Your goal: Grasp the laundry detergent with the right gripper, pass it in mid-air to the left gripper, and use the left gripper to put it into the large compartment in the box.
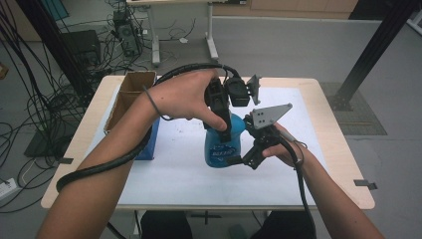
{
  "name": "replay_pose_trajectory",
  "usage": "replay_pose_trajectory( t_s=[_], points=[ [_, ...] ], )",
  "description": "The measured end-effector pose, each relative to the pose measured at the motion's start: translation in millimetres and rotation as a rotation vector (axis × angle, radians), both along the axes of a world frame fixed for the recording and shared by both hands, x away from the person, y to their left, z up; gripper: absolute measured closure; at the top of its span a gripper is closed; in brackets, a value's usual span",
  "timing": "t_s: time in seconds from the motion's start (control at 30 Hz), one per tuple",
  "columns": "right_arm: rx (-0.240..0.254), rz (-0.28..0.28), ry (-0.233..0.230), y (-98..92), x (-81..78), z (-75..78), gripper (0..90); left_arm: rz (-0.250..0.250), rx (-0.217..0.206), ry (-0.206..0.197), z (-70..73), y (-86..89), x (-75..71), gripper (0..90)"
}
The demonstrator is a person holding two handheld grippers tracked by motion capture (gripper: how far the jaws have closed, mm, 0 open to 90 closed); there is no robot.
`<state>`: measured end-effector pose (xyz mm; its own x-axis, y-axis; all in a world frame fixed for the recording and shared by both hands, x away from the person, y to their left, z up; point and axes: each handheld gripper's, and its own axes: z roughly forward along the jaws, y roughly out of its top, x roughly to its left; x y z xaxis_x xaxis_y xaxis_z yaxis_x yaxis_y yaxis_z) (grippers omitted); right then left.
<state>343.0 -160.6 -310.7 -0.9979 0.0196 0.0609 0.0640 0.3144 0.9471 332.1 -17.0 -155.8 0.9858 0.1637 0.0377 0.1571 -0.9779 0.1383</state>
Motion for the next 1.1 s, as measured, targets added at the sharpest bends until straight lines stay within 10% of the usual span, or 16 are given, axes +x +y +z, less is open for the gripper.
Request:
replay_pose_trajectory(
  t_s=[1.1],
  points=[
    [-0.332,-0.159,0.029,-48.9,7.4,6.6,5.0,0.116,0.022,0.001,6.1,18.5,11.5,37.7]
  ],
)
